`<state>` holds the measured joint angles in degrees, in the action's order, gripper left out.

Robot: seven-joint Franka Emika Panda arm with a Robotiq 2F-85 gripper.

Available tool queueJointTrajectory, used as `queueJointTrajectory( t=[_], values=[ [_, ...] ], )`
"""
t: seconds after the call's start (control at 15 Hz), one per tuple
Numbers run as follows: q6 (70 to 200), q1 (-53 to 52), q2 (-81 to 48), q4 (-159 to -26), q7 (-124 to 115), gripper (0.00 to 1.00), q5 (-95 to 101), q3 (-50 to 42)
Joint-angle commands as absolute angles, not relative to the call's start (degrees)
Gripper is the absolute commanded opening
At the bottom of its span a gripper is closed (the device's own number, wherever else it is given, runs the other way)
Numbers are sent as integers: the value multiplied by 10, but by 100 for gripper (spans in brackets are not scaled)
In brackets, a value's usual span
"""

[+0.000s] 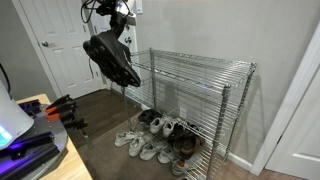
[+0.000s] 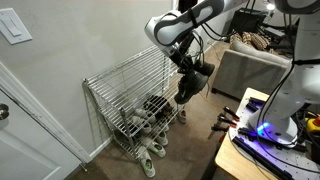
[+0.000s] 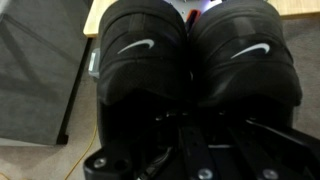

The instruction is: Pick up the shoes and put them on the second shelf

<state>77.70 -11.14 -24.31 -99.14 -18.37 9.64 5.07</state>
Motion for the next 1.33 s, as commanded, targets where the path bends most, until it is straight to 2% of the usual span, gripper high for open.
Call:
queueJointTrajectory(
  t=[0.0,0.27,0.6,1.07,1.27],
  values=[
    [827,-105,-273,-989,-159,7,79,49],
    [934,-100,-286,-1014,-140,7,80,47],
    [1142,-93,-241,-1115,-139,6,76,44],
    [1276,-97,-199,-1218,-146,6,101,32],
    [1314,-104,-208,-1210,-146,6,119,29]
  ],
)
